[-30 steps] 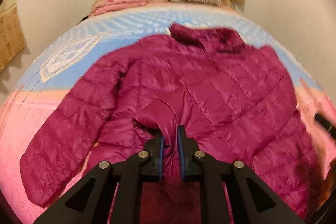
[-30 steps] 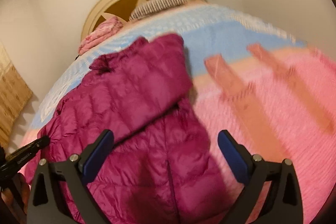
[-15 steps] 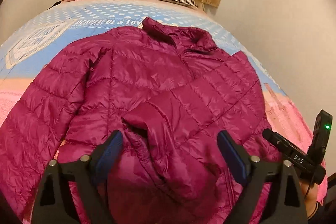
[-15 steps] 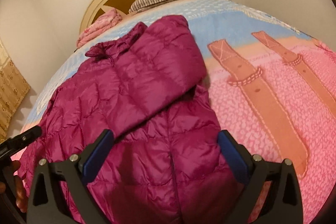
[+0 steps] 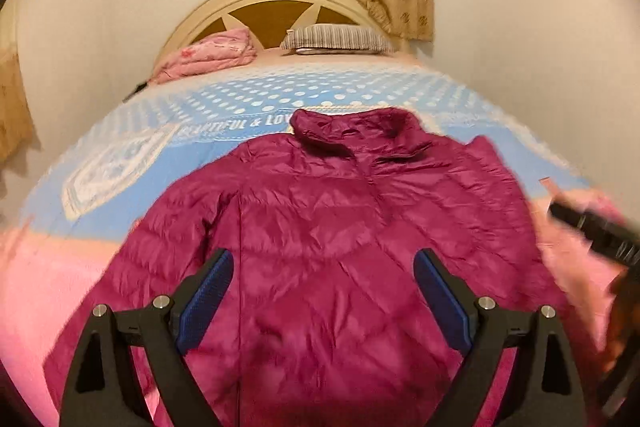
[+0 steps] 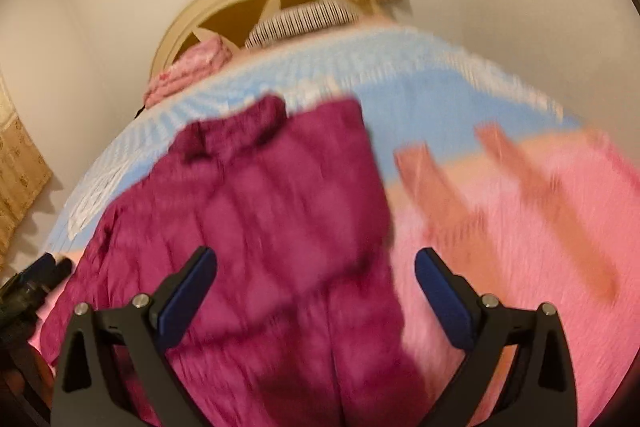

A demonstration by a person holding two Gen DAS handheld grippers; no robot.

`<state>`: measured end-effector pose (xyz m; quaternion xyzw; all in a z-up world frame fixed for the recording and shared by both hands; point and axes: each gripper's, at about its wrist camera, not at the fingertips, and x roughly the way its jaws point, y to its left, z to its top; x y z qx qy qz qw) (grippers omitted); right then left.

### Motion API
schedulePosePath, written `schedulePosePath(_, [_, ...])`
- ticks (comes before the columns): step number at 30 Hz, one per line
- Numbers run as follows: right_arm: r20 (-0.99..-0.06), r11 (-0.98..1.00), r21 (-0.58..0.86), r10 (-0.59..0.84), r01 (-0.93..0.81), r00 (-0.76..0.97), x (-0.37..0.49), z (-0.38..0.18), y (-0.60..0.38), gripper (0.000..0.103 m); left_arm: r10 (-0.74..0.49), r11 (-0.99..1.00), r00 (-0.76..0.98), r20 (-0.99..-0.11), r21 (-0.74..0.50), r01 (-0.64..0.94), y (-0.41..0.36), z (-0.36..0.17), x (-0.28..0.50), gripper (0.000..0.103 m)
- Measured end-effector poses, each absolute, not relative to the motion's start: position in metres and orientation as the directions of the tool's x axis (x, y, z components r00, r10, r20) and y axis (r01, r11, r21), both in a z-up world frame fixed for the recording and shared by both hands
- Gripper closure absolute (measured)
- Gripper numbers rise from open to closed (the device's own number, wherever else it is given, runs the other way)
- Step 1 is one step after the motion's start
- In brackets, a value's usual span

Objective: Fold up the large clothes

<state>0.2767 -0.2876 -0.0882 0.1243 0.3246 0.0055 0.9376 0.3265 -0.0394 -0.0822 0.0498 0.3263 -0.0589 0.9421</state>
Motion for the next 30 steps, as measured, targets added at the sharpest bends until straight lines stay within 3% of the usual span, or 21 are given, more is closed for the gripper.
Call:
schedulePosePath(4, [-0.587, 0.992, 0.114, 0.020, 0.059, 0.809, 0.322, -0.084, -0.273, 0.016, -0.053, 0.985, 0.733, -0.678, 0.085, 0.150, -0.053, -0.113, 0.353, 0.011])
schedulePosePath(7, [-0.630, 0.992, 0.108, 0.013, 0.071, 0.777, 0.356, -0.106, -0.276, 0.017, -0.059, 0.984, 0.667, -0.743, 0.070, 0.164, -0.055, -0.141, 0.367, 0.011])
schedulePosePath(12, [-0.719, 0.992, 0.111, 0.033, 0.068, 0.694, 0.386, -0.150, -0.279, 0.021, -0.152, 0.983, 0.591, -0.792, -0.061, 0.171, -0.040, -0.174, 0.377, 0.010])
schedulePosePath(22, [-0.763, 0.993, 0.096, 0.025, 0.075, 0.646, 0.390, -0.168, -0.281, 0.021, -0.196, 0.975, 0.582, -0.789, -0.093, 0.202, -0.044, -0.182, 0.374, 0.001])
schedulePosePath(27, [-0.667, 0.985, 0.144, 0.023, 0.099, 0.744, 0.371, -0.130, -0.285, 0.022, -0.237, 0.970, 0.599, -0.765, -0.152, 0.189, -0.034, -0.178, 0.372, 0.001])
schedulePosePath(30, [-0.658, 0.989, 0.113, 0.000, 0.099, 0.753, 0.384, -0.121, -0.283, 0.022, -0.242, 0.970, 0.616, -0.750, -0.179, 0.164, -0.028, -0.176, 0.370, 0.001])
